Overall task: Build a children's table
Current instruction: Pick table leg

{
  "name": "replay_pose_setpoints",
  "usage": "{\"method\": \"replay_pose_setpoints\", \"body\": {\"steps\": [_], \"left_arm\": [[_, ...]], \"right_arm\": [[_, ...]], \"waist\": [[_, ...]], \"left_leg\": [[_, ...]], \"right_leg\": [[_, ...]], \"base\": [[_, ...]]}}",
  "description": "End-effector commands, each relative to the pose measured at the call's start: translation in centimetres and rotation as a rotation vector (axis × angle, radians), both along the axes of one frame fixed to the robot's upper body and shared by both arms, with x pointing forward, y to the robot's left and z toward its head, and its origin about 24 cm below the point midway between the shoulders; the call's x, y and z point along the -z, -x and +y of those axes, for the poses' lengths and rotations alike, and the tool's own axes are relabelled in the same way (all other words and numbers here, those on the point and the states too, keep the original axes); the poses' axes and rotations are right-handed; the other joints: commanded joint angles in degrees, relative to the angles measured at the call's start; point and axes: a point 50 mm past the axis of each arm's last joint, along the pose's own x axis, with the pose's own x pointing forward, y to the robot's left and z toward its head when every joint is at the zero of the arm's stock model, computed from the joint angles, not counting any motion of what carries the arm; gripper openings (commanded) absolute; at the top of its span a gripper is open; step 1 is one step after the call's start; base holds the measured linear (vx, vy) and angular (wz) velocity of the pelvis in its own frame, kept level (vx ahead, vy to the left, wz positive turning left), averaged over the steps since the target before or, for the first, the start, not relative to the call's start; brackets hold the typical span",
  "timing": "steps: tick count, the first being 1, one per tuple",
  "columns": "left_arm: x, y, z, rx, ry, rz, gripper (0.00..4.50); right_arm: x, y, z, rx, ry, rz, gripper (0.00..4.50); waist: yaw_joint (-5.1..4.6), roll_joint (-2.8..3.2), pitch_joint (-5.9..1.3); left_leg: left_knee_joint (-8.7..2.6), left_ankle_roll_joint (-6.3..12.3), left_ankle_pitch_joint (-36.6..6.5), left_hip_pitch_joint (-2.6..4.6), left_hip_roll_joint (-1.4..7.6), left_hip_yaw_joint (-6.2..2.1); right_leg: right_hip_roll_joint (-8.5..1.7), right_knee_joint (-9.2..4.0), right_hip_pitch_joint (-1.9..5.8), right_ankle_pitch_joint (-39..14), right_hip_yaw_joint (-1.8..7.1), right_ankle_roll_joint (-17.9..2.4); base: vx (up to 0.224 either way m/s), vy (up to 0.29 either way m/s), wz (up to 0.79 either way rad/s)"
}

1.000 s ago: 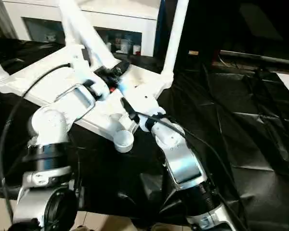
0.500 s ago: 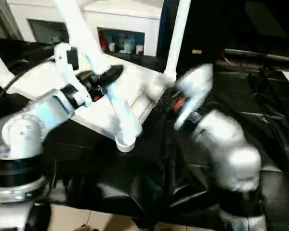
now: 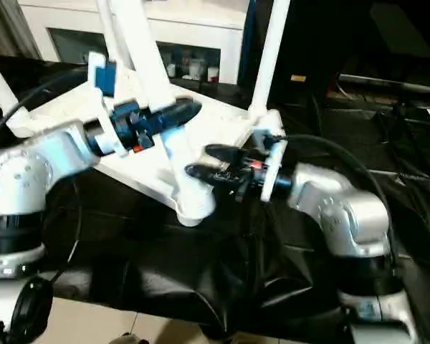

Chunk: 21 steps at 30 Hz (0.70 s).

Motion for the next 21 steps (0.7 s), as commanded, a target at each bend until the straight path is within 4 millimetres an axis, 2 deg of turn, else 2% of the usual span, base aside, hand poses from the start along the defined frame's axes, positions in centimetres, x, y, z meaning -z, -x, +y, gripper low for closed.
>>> {"method": "replay_pose_setpoints", "body": {"steps": [1,3,4,6,9,10,13,15,18,19,21], "left_arm": [[-0.6,0.4,-0.4,0.069,-0.001,-0.025,1.85],[-0.6,0.3,-0.4,0.074,-0.005,-0.025,1.85],[-0.6,0.3,-0.4,0.078,-0.012,-0.025,1.85],[-0.5,0.3,-0.4,0.082,-0.009,-0.021,1.85],[-0.4,0.3,-0.4,0.088,-0.010,-0.016,1.85],[-0.3,0.3,-0.3,0.087,-0.011,-0.015,1.85],[-0.3,0.2,-0.3,0.083,-0.007,-0.014,1.85],[-0.3,0.2,-0.4,0.082,-0.007,-0.015,1.85],[-0.3,0.1,-0.5,0.084,-0.006,-0.015,1.85],[-0.2,0.1,-0.6,0.085,-0.007,-0.015,1.85],[-0.1,0.1,-0.7,0.080,-0.013,-0.018,1.85]], "right_arm": [[0.0,-0.3,0.3,-0.039,0.028,0.008,3.82],[0.1,-0.6,0.5,-0.043,0.041,0.011,3.82],[0.3,-0.8,0.6,-0.043,0.053,0.015,3.55],[0.4,-1.1,0.7,-0.035,0.061,0.020,3.49],[0.4,-1.2,0.7,-0.031,0.058,0.028,3.45],[0.5,-1.1,0.8,-0.033,0.057,0.030,3.16],[0.7,-0.9,0.9,-0.039,0.059,0.026,3.06],[0.9,-0.8,1.1,-0.036,0.059,0.025,2.70],[1.4,-0.6,1.3,-0.041,0.061,0.028,2.63],[1.5,-0.5,1.3,-0.044,0.062,0.030,2.40],[1.5,-0.4,1.3,-0.040,0.066,0.025,2.28]], "waist": [[0.46,-0.80,-4.50],[0.47,-0.65,-4.46],[0.56,-0.98,-4.40],[0.83,-0.85,-4.37],[1.13,-0.96,-4.47],[1.30,-0.85,-4.56],[1.45,-0.91,-4.60],[1.40,-0.93,-4.57],[1.33,-0.75,-4.51],[1.31,-0.80,-4.49],[1.30,-0.79,-4.55]], "left_leg": [[-3.43,0.50,-7.33,0.30,0.49,0.25],[-3.43,0.38,-7.33,0.33,0.52,0.23],[-3.44,0.20,-7.68,0.44,0.59,0.28],[-3.46,-0.12,-7.79,0.49,0.52,0.29],[-3.48,-0.29,-7.31,0.50,0.55,0.28],[-3.43,-0.34,-7.03,0.63,0.64,0.31],[-3.45,-0.28,-6.46,0.50,0.62,0.30],[-3.46,-0.42,-6.92,0.46,0.55,0.31],[-3.49,-0.64,-7.54,0.45,0.54,0.27],[-3.50,-0.66,-7.59,0.40,0.51,0.28],[-3.52,-0.73,-7.44,0.46,0.59,0.23]], "right_leg": [[-3.41,-3.67,3.42,-12.59,1.94,-10.50],[-3.41,-3.70,3.34,-12.88,1.95,-10.32],[-3.44,-3.75,3.24,-13.50,1.98,-10.16],[-3.44,-3.78,3.17,-14.25,2.02,-9.66],[-3.44,-3.66,3.24,-13.52,2.04,-9.41],[-3.43,-3.53,3.14,-12.14,2.06,-9.77],[-3.41,-3.34,3.26,-10.47,2.03,-10.19],[-3.43,-3.39,3.33,-10.96,2.01,-10.14],[-3.47,-3.58,3.33,-12.33,2.02,-9.65],[-3.46,-3.63,3.35,-12.53,2.03,-9.50],[-3.45,-3.59,3.32,-12.39,2.02,-9.53]], "base": [[0.000,0.000,0.00],[0.000,0.000,0.00],[0.000,0.000,0.00],[0.000,0.000,0.00],[0.000,0.000,0.00],[0.000,0.000,0.00],[0.000,0.000,0.00],[0.000,0.000,0.00],[0.000,0.000,0.00],[0.000,0.000,0.00],[0.000,0.000,0.00]]}}
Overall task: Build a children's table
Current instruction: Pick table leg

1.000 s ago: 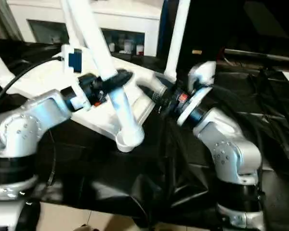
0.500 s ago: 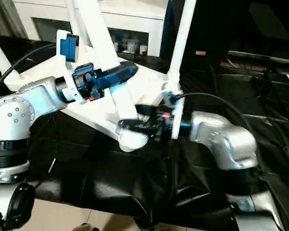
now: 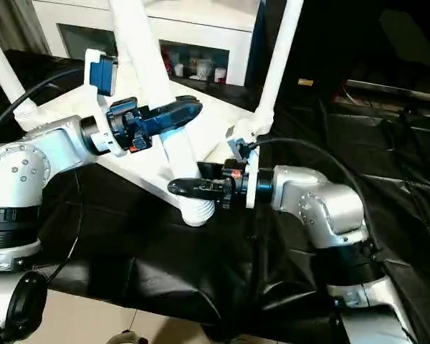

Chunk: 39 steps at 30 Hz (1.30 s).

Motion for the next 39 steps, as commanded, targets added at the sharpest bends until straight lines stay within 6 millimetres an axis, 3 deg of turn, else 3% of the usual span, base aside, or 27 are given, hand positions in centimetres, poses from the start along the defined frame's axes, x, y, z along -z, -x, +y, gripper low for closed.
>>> {"method": "replay_pose_setpoints", "body": {"steps": [1,2,3,4,7,11,15,16,18,19,21,25,36,39], "left_arm": [[-0.6,0.0,-0.9,0.018,-0.007,-0.026,1.85],[-0.4,-0.2,-1.0,-0.001,-0.005,0.009,1.85],[-0.3,-0.4,-1.1,-0.011,-0.002,0.034,2.41],[0.0,-0.8,-1.0,-0.073,-0.028,0.040,2.55],[0.8,-1.7,-1.0,-0.290,-0.119,-0.004,2.75],[1.5,-2.1,-0.8,-0.427,-0.152,-0.007,3.02],[2.2,-1.7,-1.1,-0.497,-0.128,0.059,3.02],[2.3,-1.8,-1.2,-0.539,-0.120,0.078,3.02],[2.3,-1.8,-1.3,-0.548,-0.110,0.085,3.02],[2.3,-1.9,-1.4,-0.555,-0.103,0.089,2.74],[2.4,-2.0,-1.8,-0.550,-0.080,0.108,2.68],[2.3,-2.2,-1.8,-0.583,-0.083,0.104,2.22],[1.8,-2.3,-1.2,-0.625,-0.040,0.119,1.95],[1.6,-2.2,-1.2,-0.595,-0.055,0.097,1.93]], "right_arm": [[0.3,-0.2,-0.3,0.056,0.048,-0.022,2.23],[0.3,-0.3,-0.3,0.071,0.047,-0.030,2.19],[0.3,-0.3,-0.3,0.080,0.045,-0.035,2.09],[0.3,-0.5,-0.2,0.140,0.037,-0.052,2.02],[0.3,-1.2,0.4,0.299,0.038,-0.118,1.94],[0.3,-1.7,0.9,0.421,0.044,-0.170,1.91],[0.5,-2.3,1.7,0.593,0.081,-0.224,1.90],[0.6,-2.4,2.3,0.609,0.099,-0.248,1.90],[0.8,-2.5,2.6,0.607,0.107,-0.256,1.90],[0.8,-2.5,2.8,0.610,0.112,-0.262,1.90],[1.0,-2.5,3.4,0.601,0.128,-0.286,1.90],[0.9,-2.6,3.7,0.618,0.130,-0.301,1.90],[0.5,-3.2,3.6,0.701,0.139,-0.374,1.90],[0.1,-3.1,3.5,0.665,0.083,-0.341,2.60]], "waist": [[0.07,-0.20,-4.55],[0.05,-0.12,-4.57],[0.05,-0.16,-4.58],[0.05,-0.21,-4.55],[-0.18,0.06,-4.57],[-0.24,0.26,-4.69],[-0.54,0.24,-4.63],[-0.52,0.47,-4.65],[-0.64,0.36,-4.52],[-0.66,0.28,-4.44],[-0.61,0.29,-4.44],[-0.64,0.31,-4.53],[-0.77,0.48,-4.49],[-0.75,0.51,-4.50]], "left_leg": [[-3.60,-0.79,-7.31,0.42,0.59,0.18],[-3.54,-0.89,-7.34,0.45,0.58,0.23],[-3.48,-0.87,-7.55,0.47,0.50,0.28],[-3.48,-0.80,-7.51,0.43,0.43,0.25],[-3.64,-1.70,-7.72,0.38,0.69,0.06],[-3.63,-2.28,-7.60,0.45,0.61,0.01],[-3.66,-2.68,-7.76,0.39,0.50,0.12],[-3.68,-2.66,-8.23,0.47,0.50,0.07],[-3.74,-2.55,-9.63,0.50,0.37,0.09],[-3.77,-2.48,-10.59,0.53,0.33,0.09],[-3.79,-2.41,-10.61,0.49,0.36,0.02],[-3.79,-2.23,-9.98,0.46,0.42,-0.02],[-3.77,-2.19,-10.51,0.50,0.34,0.00],[-3.81,-1.91,-11.03,0.60,0.34,-0.02]], "right_leg": [[-3.33,-3.61,3.33,-11.76,2.02,-9.53],[-3.33,-3.53,3.30,-11.50,2.04,-9.62],[-3.32,-3.65,3.32,-11.58,2.04,-9.76],[-3.30,-3.67,3.35,-11.77,2.03,-9.75],[-3.41,-3.80,3.21,-12.34,2.03,-9.06],[-3.40,-3.69,3.26,-11.89,2.05,-8.21],[-3.21,-3.61,3.15,-10.92,2.05,-8.75],[-3.14,-3.64,3.12,-10.87,2.04,-8.59],[-3.04,-3.92,3.10,-11.78,2.00,-8.22],[-3.05,-4.12,3.07,-13.26,2.00,-7.65],[-3.09,-4.15,3.06,-13.84,2.02,-6.92],[-3.01,-3.93,3.00,-11.83,2.06,-6.83],[-2.97,-3.94,2.97,-11.40,2.06,-6.93],[-2.96,-3.87,2.99,-11.40,2.06,-6.94]], "base": [[0.000,0.000,0.00],[0.000,0.000,0.00],[0.000,0.000,0.00],[0.000,0.000,0.00],[0.000,0.000,0.00],[0.000,0.000,0.00],[0.000,0.000,0.00],[0.000,0.000,0.00],[0.000,0.000,0.00],[0.000,0.000,0.00],[0.000,0.000,0.00],[0.000,0.000,0.00],[0.000,0.000,0.00],[0.000,0.000,0.00]]}}
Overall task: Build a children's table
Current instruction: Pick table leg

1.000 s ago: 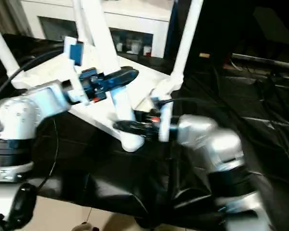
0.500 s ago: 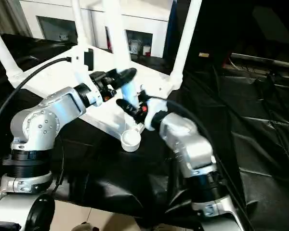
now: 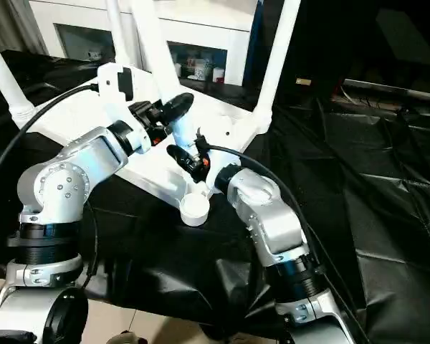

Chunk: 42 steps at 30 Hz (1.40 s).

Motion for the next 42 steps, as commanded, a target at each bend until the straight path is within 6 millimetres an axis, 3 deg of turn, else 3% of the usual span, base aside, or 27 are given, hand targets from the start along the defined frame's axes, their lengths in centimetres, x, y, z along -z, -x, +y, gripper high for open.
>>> {"method": "replay_pose_setpoints", "body": {"steps": [1,4,6,9,15,18,23,28,36,38,39,42], "left_arm": [[-0.9,0.3,-0.2,0.081,-0.034,-0.049,1.93],[-1.4,0.9,-0.4,0.221,-0.083,-0.088,1.91],[-1.8,1.7,-0.6,0.356,-0.111,-0.109,1.91],[-2.9,2.3,-0.2,0.511,-0.134,-0.172,1.91],[-4.5,2.4,0.2,0.635,-0.035,-0.191,1.91],[-4.5,2.5,0.3,0.679,-0.059,-0.199,1.90],[-4.4,2.4,0.2,0.718,-0.079,-0.194,1.90],[-4.4,2.6,0.1,0.743,-0.077,-0.194,1.90],[-4.3,2.4,0.3,0.738,-0.061,-0.195,1.90],[-4.0,1.2,0.4,0.616,-0.077,-0.162,1.90],[-3.9,0.9,0.5,0.586,-0.077,-0.148,2.46],[-3.6,-0.1,0.5,0.425,-0.118,-0.141,2.60]], "right_arm": [[-1.6,-0.3,-1.0,-0.060,-0.109,0.018,2.60],[-2.2,-0.1,-1.9,-0.184,-0.110,0.068,2.94],[-2.6,0.1,-2.9,-0.284,-0.066,0.098,3.04],[-3.6,0.4,-4.9,-0.420,-0.042,0.155,3.04],[-4.0,1.1,-6.0,-0.570,-0.017,0.222,3.04],[-4.0,1.2,-6.0,-0.591,-0.011,0.243,3.04],[-3.7,1.3,-5.6,-0.624,-0.014,0.273,3.04],[-3.9,1.2,-5.5,-0.626,-0.048,0.280,2.46],[-3.7,1.3,-5.4,-0.629,-0.053,0.283,2.05],[-3.6,1.1,-5.3,-0.599,-0.047,0.270,2.02],[-3.6,1.1,-5.3,-0.590,-0.045,0.267,2.00],[-3.5,0.8,-5.1,-0.540,-0.055,0.254,1.98]], "waist": [[-0.38,0.35,-4.45],[-0.25,0.63,-4.49],[0.08,0.71,-4.53],[0.13,0.42,-4.53],[0.30,-0.11,-4.45],[0.20,0.03,-4.46],[0.32,0.07,-4.56],[0.37,0.09,-4.59],[0.40,0.09,-4.58],[0.38,0.04,-4.60],[0.45,0.10,-4.61],[0.51,0.00,-4.71]], "left_leg": [[-3.80,-1.60,-11.30,0.63,0.30,0.09],[-3.89,-0.98,-10.86,0.72,0.42,-0.07],[-3.73,-0.82,-9.87,0.82,0.44,0.02],[-3.64,-0.63,-9.06,0.66,0.38,0.17],[-3.35,-0.27,-8.58,0.47,0.33,0.33],[-3.35,-0.14,-8.25,0.47,0.37,0.30],[-3.41,-0.61,-8.14,0.62,0.54,0.26],[-3.40,-0.74,-8.14,0.60,0.52,0.28],[-3.40,-0.96,-8.20,0.58,0.49,0.27],[-3.39,-0.86,-7.75,0.54,0.47,0.29],[-3.35,-0.94,-7.73,0.62,0.50,0.32],[-3.30,-1.29,-7.34,0.47,0.48,0.22]], "right_leg": [[-2.91,-3.91,3.04,-11.40,2.07,-7.05],[-2.84,-3.73,3.08,-10.54,2.01,-7.26],[-2.86,-3.46,3.20,-8.94,2.04,-8.46],[-3.02,-3.34,3.39,-8.50,2.06,-10.00],[-3.24,-3.53,3.58,-10.65,2.08,-10.98],[-3.24,-3.64,3.43,-12.09,2.04,-10.64],[-3.23,-3.47,3.36,-11.31,2.01,-11.00],[-3.25,-3.45,3.41,-10.89,1.98,-11.21],[-3.28,-3.51,3.40,-11.73,2.00,-10.82],[-3.23,-3.49,3.42,-11.05,2.03,-10.91],[-3.22,-3.47,3.35,-10.79,2.03,-10.97],[-3.31,-3.41,3.56,-10.17,1.95,-11.02]], "base": [[0.000,0.000,0.00],[0.000,0.000,0.00],[0.000,0.000,0.00],[0.000,0.000,0.00],[0.000,0.000,0.00],[0.000,0.000,0.00],[0.000,0.000,0.00],[0.000,0.000,0.00],[0.000,0.000,0.00],[0.000,0.000,0.00],[0.000,0.000,0.00],[0.000,0.000,0.00]]}}
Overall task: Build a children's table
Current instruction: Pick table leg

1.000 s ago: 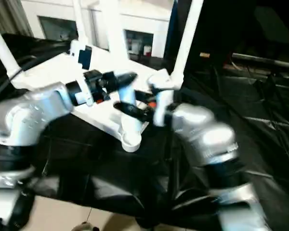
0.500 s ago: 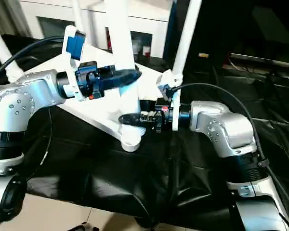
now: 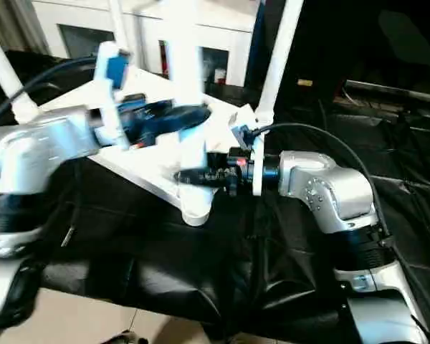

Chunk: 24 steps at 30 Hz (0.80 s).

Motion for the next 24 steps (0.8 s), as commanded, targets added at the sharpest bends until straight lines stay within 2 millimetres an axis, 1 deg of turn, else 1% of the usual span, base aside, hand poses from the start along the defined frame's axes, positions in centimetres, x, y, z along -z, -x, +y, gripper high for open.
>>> {"method": "replay_pose_setpoints", "body": {"steps": [1,2,4,5,6,7,9,10,11,12,13,14,15,16,17,18,20,21,22,23,24], "left_arm": [[-0.5,-1.1,0.7,-0.182,-0.014,-0.040,2.80],[-0.5,-1.3,0.6,-0.214,-0.009,-0.045,2.80],[-0.6,-0.9,0.4,-0.171,0.053,-0.024,3.04],[-0.6,-0.8,0.3,-0.164,0.055,-0.020,2.71],[-0.6,-0.7,0.3,-0.148,0.061,-0.013,2.71],[-0.5,-0.7,0.3,-0.148,0.053,-0.008,2.57],[-0.4,-0.6,0.4,-0.134,0.042,0.006,2.65],[-0.5,-0.7,0.5,-0.136,0.044,0.017,2.33],[-0.6,-0.8,0.6,-0.139,0.047,0.025,2.16],[-0.7,-0.8,0.7,-0.142,0.049,0.028,2.16],[-0.7,-0.9,0.8,-0.151,0.049,0.029,2.21],[-0.8,-1.0,0.8,-0.159,0.049,0.029,2.21],[-0.8,-1.0,0.9,-0.167,0.048,0.032,2.21],[-0.8,-1.0,0.8,-0.165,0.047,0.034,1.97],[-0.8,-1.0,0.8,-0.162,0.046,0.035,1.95],[-0.9,-0.9,0.8,-0.153,0.046,0.035,1.95],[-1.0,-0.7,0.7,-0.133,0.045,0.031,1.93],[-1.0,-0.5,0.6,-0.113,0.043,0.024,1.92],[-1.1,-0.4,0.6,-0.101,0.041,0.020,1.91],[-1.1,-0.3,0.5,-0.084,0.034,0.014,1.91],[-1.2,-0.2,0.5,-0.075,0.030,0.012,1.91]], "right_arm": [[-0.5,-0.1,-0.1,0.022,-0.011,-0.029,1.94],[-0.5,0.0,0.0,0.021,-0.017,-0.027,1.94],[-0.5,0.1,0.0,0.014,-0.030,-0.019,1.94],[-0.5,0.1,0.0,0.013,-0.030,-0.019,1.93],[-0.5,0.2,0.0,0.010,-0.029,-0.018,1.93],[-0.5,0.2,0.0,0.003,-0.026,-0.015,1.93],[-0.5,0.3,0.0,-0.010,-0.019,-0.013,1.93],[-0.5,0.3,-0.1,-0.012,-0.018,-0.013,1.93],[-0.6,0.2,-0.1,-0.013,-0.019,-0.014,1.93],[-0.7,0.2,-0.1,-0.013,-0.019,-0.015,1.93],[-0.8,0.1,-0.1,-0.013,-0.021,-0.017,1.93],[-0.9,0.1,-0.1,-0.012,-0.022,-0.018,1.93],[-1.0,0.1,-0.1,-0.013,-0.024,-0.020,1.93],[-1.1,0.1,0.0,-0.015,-0.024,-0.021,1.93],[-1.1,0.1,0.0,-0.016,-0.024,-0.023,1.93],[-1.2,0.2,0.0,-0.018,-0.024,-0.024,1.93],[-1.2,0.2,0.0,-0.018,-0.018,-0.028,1.93],[-1.2,0.3,0.0,-0.022,-0.010,-0.036,1.93],[-1.2,0.3,0.0,-0.025,-0.005,-0.042,1.93],[-1.2,0.4,0.1,-0.038,-0.013,-0.040,1.93],[-1.2,0.5,0.2,-0.047,-0.021,-0.038,2.28]], "waist": [[0.05,-0.10,-4.67],[0.14,-0.10,-4.75],[0.06,-0.35,-4.79],[0.08,-0.27,-4.79],[0.06,-0.20,-4.77],[0.06,-0.22,-4.75],[0.17,-0.09,-4.71],[0.11,-0.08,-4.66],[0.12,-0.04,-4.68],[0.14,-0.13,-4.66],[0.15,-0.06,-4.64],[0.21,-0.12,-4.66],[0.17,-0.22,-4.69],[0.18,-0.26,-4.71],[0.16,-0.23,-4.71],[0.12,-0.42,-4.69],[0.16,-0.31,-4.67],[0.13,-0.58,-4.71],[0.17,-0.42,-4.68],[0.14,-0.47,-4.66],[0.13,-0.36,-4.65]], "left_leg": [[-3.45,-1.20,-7.24,0.29,0.47,0.18],[-3.38,-1.14,-7.14,0.37,0.44,0.17],[-3.31,-0.48,-6.54,0.14,0.31,0.22],[-3.35,-0.43,-6.45,0.19,0.33,0.19],[-3.31,-0.21,-6.58,0.33,0.35,0.24],[-3.31,-0.14,-6.61,0.35,0.35,0.27],[-3.37,-0.22,-6.82,0.45,0.43,0.24],[-3.39,-0.24,-7.18,0.43,0.41,0.23],[-3.39,-0.28,-7.39,0.49,0.44,0.22],[-3.39,-0.30,-7.49,0.48,0.43,0.22],[-3.40,-0.38,-7.52,0.50,0.45,0.22],[-3.35,-0.50,-7.30,0.43,0.35,0.25],[-3.38,-0.41,-7.29,0.41,0.45,0.21],[-3.38,-0.38,-7.16,0.45,0.47,0.20],[-3.38,-0.35,-6.98,0.43,0.45,0.20],[-3.36,-0.25,-6.86,0.40,0.44,0.27],[-3.36,-0.13,-6.65,0.40,0.44,0.25],[-3.33,-0.04,-6.47,0.36,0.41,0.29],[-3.36,-0.03,-6.40,0.37,0.42,0.27],[-3.35,0.00,-6.38,0.40,0.42,0.29],[-3.39,-0.12,-6.46,0.40,0.47,0.25]], "right_leg": [[-3.25,-3.59,3.68,-9.79,1.99,-10.70],[-3.30,-3.56,3.72,-9.65,1.96,-10.68],[-3.27,-3.50,3.89,-8.91,1.93,-10.83],[-3.31,-3.45,3.85,-9.06,1.91,-10.81],[-3.26,-3.53,3.66,-9.50,1.93,-10.74],[-3.23,-3.55,3.61,-9.64,1.94,-10.76],[-3.22,-3.51,3.50,-10.01,1.91,-11.00],[-3.18,-3.60,3.48,-10.42,1.89,-10.89],[-3.19,-3.60,3.46,-10.59,1.89,-10.84],[-3.23,-3.61,3.47,-10.87,1.91,-10.71],[-3.24,-3.61,3.43,-11.02,1.92,-10.73],[-3.27,-3.59,3.50,-10.95,1.92,-10.79],[-3.23,-3.61,3.50,-10.52,1.91,-10.85],[-3.24,-3.54,3.51,-10.17,1.90,-10.82],[-3.23,-3.47,3.53,-10.03,1.89,-10.84],[-3.24,-3.53,3.51,-9.93,1.92,-10.89],[-3.27,-3.51,3.49,-10.05,1.92,-10.91],[-3.26,-3.50,3.56,-10.04,1.94,-10.80],[-3.31,-3.51,3.52,-10.35,1.93,-10.70],[-3.28,-3.56,3.48,-10.52,1.93,-10.60],[-3.29,-3.49,3.46,-10.56,1.94,-10.60]], "base": [[0.000,0.000,0.00],[0.000,0.000,0.00],[0.000,0.000,0.00],[0.000,0.000,0.00],[0.000,0.000,0.00],[0.000,0.000,0.00],[0.000,0.000,0.00],[0.000,0.000,0.00],[0.000,0.000,0.00],[0.000,0.000,0.00],[0.000,0.000,0.00],[0.000,0.000,0.00],[0.000,0.000,0.00],[0.000,0.000,0.00],[0.000,0.000,0.00],[0.000,0.000,0.00],[0.000,0.000,0.00],[0.000,0.000,0.00],[0.000,0.000,0.00],[0.000,0.000,0.00],[0.000,0.000,0.00]]}}
